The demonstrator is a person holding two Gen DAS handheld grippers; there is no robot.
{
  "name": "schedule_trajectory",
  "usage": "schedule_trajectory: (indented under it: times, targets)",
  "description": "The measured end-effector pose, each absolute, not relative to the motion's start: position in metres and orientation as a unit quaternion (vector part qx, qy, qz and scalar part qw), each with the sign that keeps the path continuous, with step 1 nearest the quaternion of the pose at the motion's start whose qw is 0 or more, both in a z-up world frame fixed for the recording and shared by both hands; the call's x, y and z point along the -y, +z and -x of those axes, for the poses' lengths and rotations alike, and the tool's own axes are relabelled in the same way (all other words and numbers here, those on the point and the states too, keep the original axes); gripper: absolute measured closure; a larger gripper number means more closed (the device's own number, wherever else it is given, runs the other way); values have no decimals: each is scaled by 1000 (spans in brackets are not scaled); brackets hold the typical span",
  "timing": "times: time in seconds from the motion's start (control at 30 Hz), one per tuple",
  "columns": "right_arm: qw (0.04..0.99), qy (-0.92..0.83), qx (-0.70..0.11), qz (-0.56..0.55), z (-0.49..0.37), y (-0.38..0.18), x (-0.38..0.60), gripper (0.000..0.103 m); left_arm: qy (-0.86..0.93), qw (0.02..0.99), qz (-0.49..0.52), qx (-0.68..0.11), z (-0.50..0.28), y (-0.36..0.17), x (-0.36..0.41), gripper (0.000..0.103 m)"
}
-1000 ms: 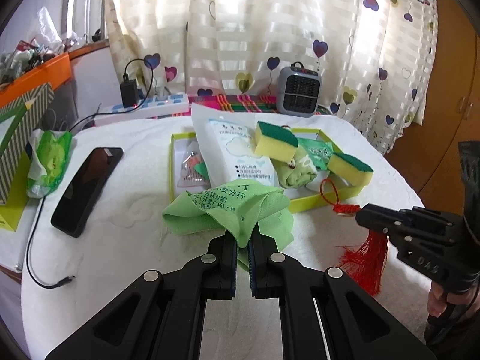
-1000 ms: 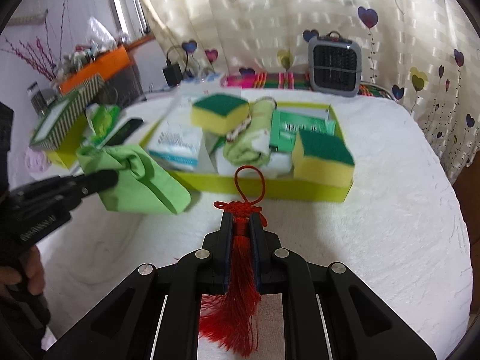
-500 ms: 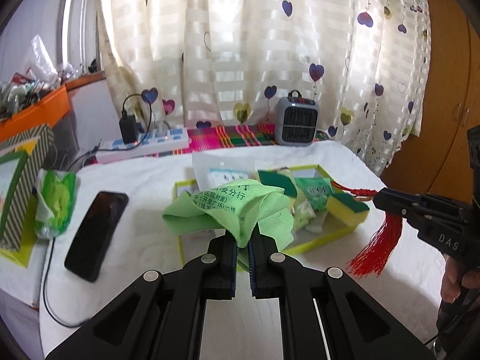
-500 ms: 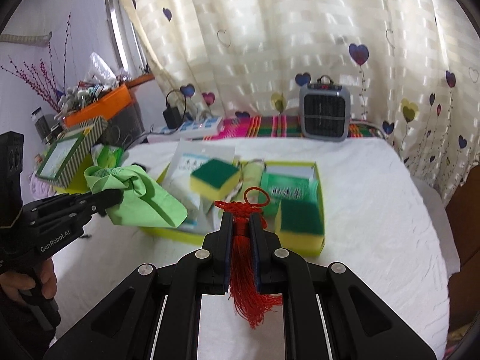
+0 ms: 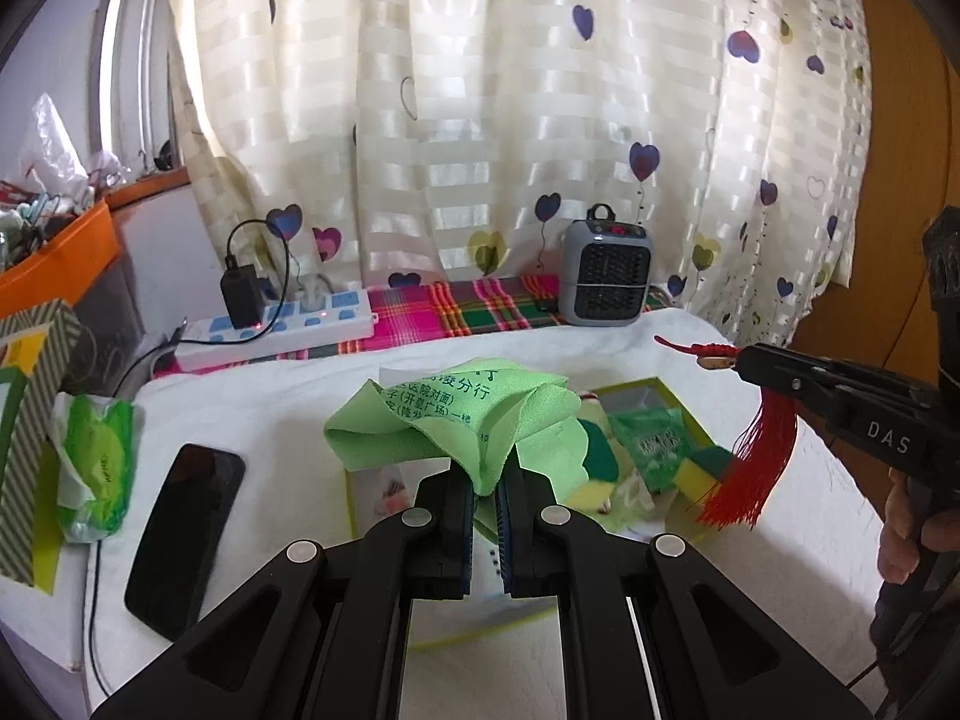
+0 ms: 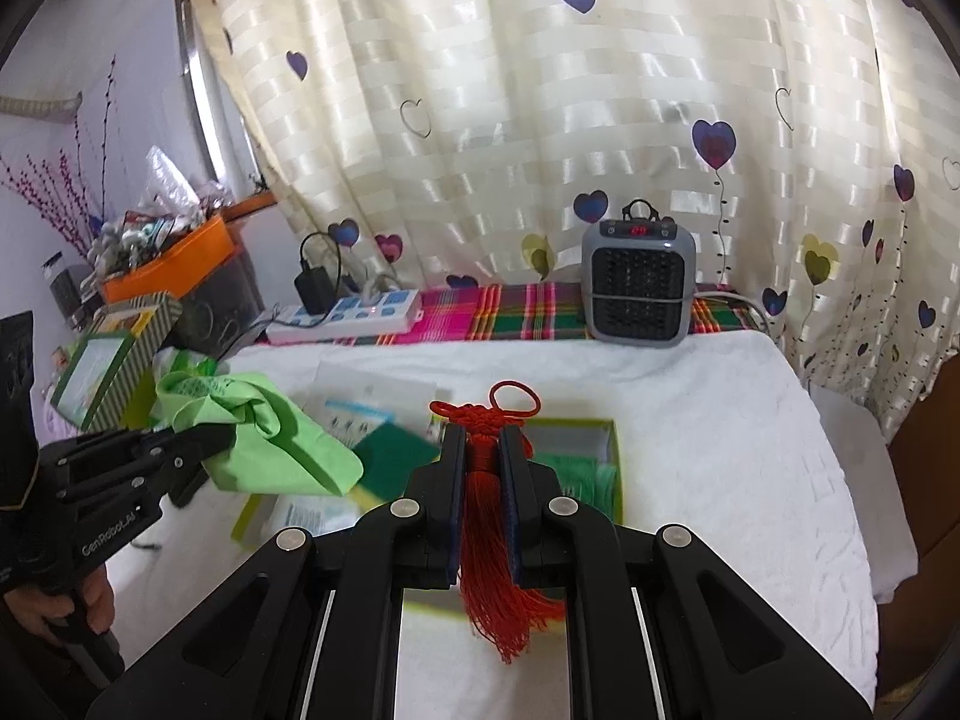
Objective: Organize soft objects
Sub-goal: 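Lift and carry the red tassel and light green cloth over the box lid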
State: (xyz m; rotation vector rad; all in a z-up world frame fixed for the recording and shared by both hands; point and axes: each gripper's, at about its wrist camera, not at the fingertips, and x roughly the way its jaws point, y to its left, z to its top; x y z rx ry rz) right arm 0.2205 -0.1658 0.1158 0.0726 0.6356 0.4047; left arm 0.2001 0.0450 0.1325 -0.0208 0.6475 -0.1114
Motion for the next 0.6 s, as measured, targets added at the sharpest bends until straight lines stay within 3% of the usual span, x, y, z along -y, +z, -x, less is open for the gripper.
schedule_trajectory:
  times: [0.6]
  targets:
    - [900,203,-385,-28,-280,47,141,92,-54,925,-8,-377,-240,74,-33,97]
